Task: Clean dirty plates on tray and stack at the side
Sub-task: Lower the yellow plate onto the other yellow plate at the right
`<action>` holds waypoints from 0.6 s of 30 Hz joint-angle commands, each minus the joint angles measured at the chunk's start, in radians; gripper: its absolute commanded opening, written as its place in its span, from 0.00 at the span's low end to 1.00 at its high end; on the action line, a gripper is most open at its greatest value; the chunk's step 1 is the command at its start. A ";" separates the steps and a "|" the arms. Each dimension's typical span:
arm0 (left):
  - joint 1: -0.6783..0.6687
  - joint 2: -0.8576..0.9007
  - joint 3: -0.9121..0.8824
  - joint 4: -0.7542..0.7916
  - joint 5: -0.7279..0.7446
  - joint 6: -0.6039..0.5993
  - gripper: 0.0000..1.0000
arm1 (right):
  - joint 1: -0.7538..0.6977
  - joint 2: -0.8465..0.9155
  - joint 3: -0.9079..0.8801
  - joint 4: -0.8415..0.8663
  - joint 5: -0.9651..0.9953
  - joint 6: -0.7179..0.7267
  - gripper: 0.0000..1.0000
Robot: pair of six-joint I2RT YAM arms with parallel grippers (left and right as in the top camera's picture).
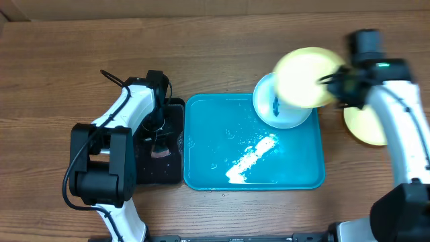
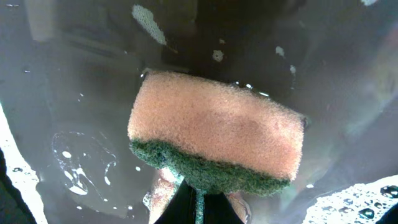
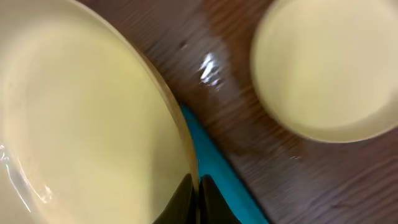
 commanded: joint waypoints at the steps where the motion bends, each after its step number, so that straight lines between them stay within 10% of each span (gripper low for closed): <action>1: -0.010 -0.012 -0.013 0.003 0.031 0.023 0.04 | -0.182 0.008 -0.003 0.000 -0.116 0.021 0.04; 18: -0.010 -0.011 -0.013 0.002 0.031 0.023 0.04 | -0.611 0.246 -0.021 -0.013 -0.128 -0.029 0.04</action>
